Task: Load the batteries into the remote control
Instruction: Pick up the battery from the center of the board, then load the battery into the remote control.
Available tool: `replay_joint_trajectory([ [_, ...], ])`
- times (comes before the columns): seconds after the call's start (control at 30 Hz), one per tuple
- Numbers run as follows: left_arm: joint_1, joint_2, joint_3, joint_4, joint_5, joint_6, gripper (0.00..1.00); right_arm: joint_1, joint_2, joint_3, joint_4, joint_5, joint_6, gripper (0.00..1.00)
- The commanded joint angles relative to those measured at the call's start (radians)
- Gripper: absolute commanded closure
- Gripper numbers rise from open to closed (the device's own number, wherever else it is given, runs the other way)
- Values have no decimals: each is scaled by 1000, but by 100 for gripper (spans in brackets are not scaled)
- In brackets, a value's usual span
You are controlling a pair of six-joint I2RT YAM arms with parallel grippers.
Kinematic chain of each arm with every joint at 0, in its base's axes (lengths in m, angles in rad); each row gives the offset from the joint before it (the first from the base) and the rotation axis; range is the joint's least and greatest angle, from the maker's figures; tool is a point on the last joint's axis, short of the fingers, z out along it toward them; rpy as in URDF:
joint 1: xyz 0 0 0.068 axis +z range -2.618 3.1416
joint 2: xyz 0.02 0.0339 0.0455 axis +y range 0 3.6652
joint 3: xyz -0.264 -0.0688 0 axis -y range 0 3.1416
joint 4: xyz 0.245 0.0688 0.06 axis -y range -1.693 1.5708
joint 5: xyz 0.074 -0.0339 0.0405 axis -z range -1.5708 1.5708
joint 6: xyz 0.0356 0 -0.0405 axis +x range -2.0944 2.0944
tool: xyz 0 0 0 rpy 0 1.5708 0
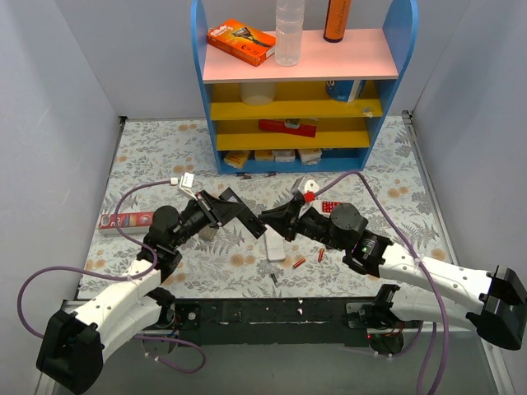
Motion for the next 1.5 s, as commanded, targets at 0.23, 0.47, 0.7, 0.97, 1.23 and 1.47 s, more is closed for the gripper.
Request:
replay_joint_trajectory([
  [0.23, 5, 25, -32, 170, 61, -78, 100, 30, 53, -8, 144, -20, -32, 99],
  [0.47, 5, 25, -40, 219, 63, -87, 100, 32, 73, -8, 144, -14, -28, 99],
  [0.7, 5, 45, -54, 271, 74, -114, 100, 32, 93, -11, 134, 0, -32, 99],
  [0.97, 5, 34, -66, 288, 66, -117, 100, 33, 113, 10, 82, -3, -28, 99],
  [1.23, 3, 49, -80, 319, 67, -119, 100, 35, 122, 35, 29, -8, -19, 99],
  [1.47, 3, 45, -81, 326, 67, -113, 100, 36, 136, 58, -22, 3, -22, 99],
])
